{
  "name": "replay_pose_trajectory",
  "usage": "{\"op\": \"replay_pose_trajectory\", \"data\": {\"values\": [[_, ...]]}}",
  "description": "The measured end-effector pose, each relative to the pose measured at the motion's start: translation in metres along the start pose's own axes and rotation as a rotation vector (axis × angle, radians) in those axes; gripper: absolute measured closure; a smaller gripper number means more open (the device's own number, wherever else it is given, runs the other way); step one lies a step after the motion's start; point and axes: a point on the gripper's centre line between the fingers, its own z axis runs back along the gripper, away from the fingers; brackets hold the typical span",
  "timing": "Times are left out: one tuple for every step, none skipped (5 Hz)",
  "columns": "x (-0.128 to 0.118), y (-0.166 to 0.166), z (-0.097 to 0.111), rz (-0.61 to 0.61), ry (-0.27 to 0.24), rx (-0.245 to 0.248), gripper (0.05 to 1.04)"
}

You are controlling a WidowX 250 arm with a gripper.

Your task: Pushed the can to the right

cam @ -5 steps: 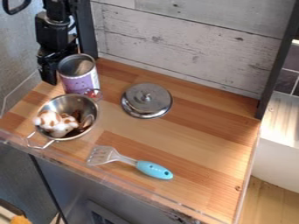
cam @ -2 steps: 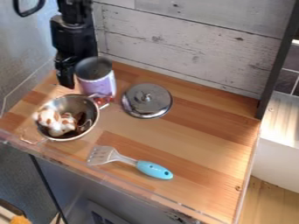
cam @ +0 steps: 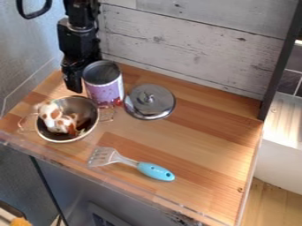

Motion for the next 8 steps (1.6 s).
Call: {"op": "replay_pose_trajectory", "data": {"values": [[-0.015, -0.001, 0.001, -0.010, 0.022, -0.009, 0.084], [-0.036, -0.004, 0.003, -0.046, 0.041, -0.012, 0.084], [-0.049, -0.005, 0.004, -0.077, 0.041, -0.014, 0.084], [-0.061, -0.005, 0.006, -0.102, 0.045, -0.018, 0.084], [-0.079, -0.006, 0.009, -0.137, 0.057, -0.022, 0.084], [-0.093, -0.006, 0.010, -0.180, 0.072, -0.022, 0.084], [-0.097, -0.006, 0.011, -0.193, 0.078, -0.019, 0.084], [-0.097, -0.008, 0.013, -0.200, 0.078, -0.017, 0.084]]}}
